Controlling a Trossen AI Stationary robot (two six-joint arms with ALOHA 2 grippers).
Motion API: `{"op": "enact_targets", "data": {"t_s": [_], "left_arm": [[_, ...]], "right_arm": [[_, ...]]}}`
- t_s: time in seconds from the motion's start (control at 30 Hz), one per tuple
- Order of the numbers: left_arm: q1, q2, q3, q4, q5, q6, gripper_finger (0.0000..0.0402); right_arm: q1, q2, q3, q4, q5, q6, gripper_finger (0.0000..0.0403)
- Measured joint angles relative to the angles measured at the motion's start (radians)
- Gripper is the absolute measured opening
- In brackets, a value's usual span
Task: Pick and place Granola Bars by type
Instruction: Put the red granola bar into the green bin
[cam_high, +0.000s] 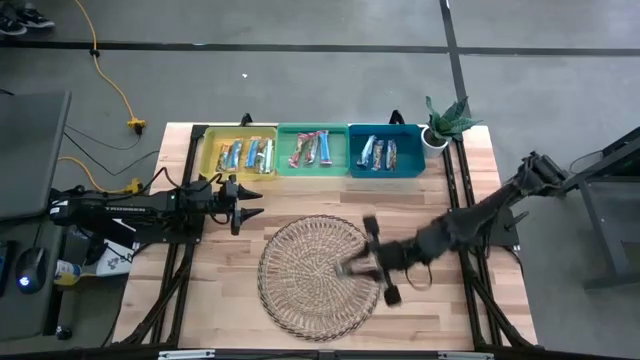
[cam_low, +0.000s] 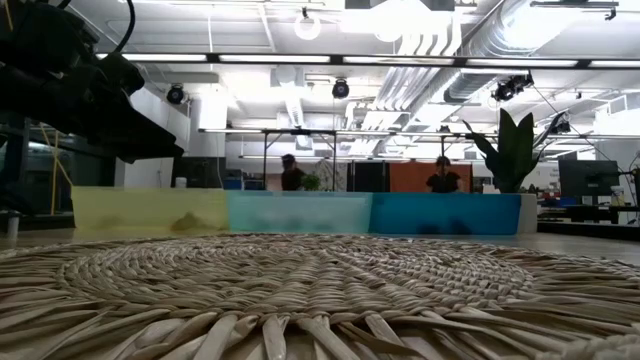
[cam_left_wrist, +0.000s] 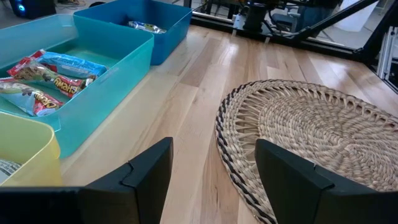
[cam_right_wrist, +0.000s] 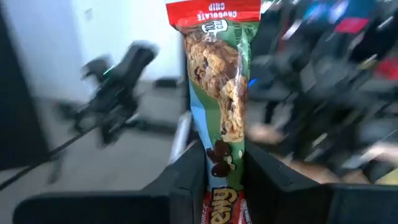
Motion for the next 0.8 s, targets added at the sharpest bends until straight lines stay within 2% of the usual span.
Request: {"op": "enact_targets", "data": {"t_s": [0.2, 0.43, 0.6, 0.8], "left_arm": [[0.0, 0.0, 0.0, 0.0, 0.0, 0.0, 0.0225], [0.0, 0.0, 0.0, 0.0, 0.0, 0.0, 0.0225], [0.0, 0.0, 0.0, 0.0, 0.0, 0.0, 0.0225], [0.0, 0.0, 0.0, 0.0, 0.0, 0.0, 0.0225]], "right_arm": [[-0.201, 0.013, 0.191, 0.0, 0.032, -0.09, 0.0074], [-0.448, 0.108, 0.393, -0.007, -0.069, -0.077, 0.008], [-0.578, 0.262, 0.552, -0.032, -0.069, 0.02, 0.0079], [-0.677, 0.486, 0.739, -0.181, 0.052, 0.247, 0.0082]]}}
